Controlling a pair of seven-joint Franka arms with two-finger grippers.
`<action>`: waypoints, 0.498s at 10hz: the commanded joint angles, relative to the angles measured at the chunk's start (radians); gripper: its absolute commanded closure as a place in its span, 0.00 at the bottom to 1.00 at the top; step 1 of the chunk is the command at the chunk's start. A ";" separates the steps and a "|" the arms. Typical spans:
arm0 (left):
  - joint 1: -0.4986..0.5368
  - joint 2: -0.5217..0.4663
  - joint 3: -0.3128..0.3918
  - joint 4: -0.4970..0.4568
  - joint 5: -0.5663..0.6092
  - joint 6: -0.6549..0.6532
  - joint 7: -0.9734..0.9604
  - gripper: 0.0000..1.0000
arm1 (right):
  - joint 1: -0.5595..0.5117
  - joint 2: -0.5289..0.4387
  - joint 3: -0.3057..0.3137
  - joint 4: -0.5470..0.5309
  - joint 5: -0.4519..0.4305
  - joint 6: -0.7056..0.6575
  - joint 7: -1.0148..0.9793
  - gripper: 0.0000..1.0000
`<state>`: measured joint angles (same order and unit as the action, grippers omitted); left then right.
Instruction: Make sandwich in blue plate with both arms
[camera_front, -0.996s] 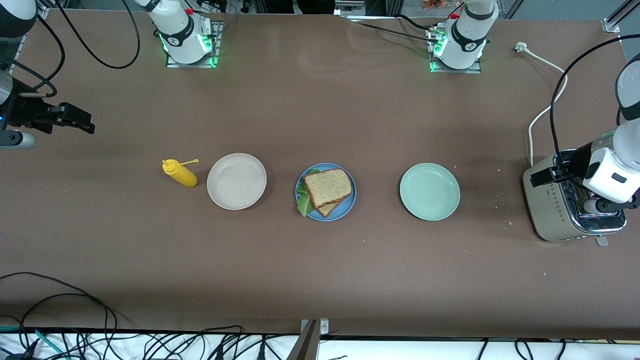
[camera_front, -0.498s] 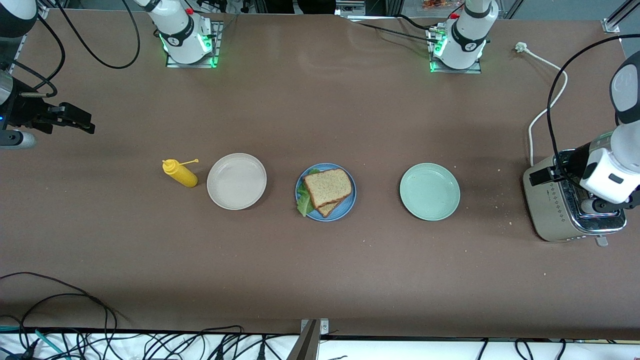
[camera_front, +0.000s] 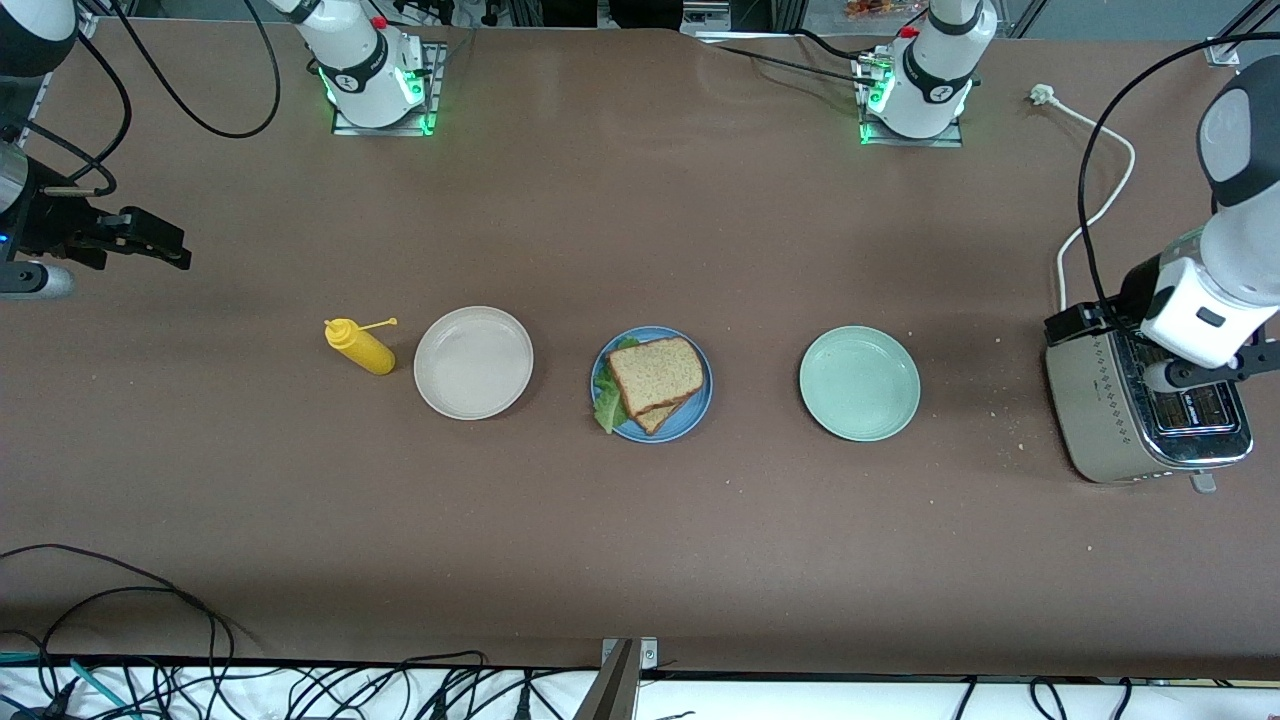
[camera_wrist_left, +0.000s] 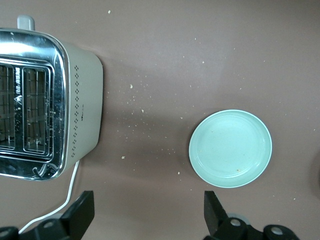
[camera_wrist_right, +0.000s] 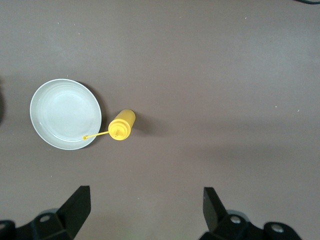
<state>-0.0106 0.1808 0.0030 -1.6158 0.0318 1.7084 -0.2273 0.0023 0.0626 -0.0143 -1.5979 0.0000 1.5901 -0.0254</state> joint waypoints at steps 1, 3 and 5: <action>-0.013 -0.135 0.026 -0.183 -0.030 0.092 0.063 0.00 | 0.004 0.009 0.001 0.021 0.008 -0.004 -0.011 0.00; 0.009 -0.133 0.019 -0.167 -0.032 0.096 0.103 0.00 | 0.005 0.009 0.001 0.021 0.008 -0.004 -0.011 0.00; 0.046 -0.135 -0.040 -0.162 -0.030 0.143 0.106 0.00 | 0.012 0.009 0.002 0.021 0.008 -0.004 -0.011 0.00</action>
<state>-0.0012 0.0732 0.0112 -1.7539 0.0304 1.7925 -0.1616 0.0062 0.0636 -0.0132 -1.5977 0.0000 1.5910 -0.0254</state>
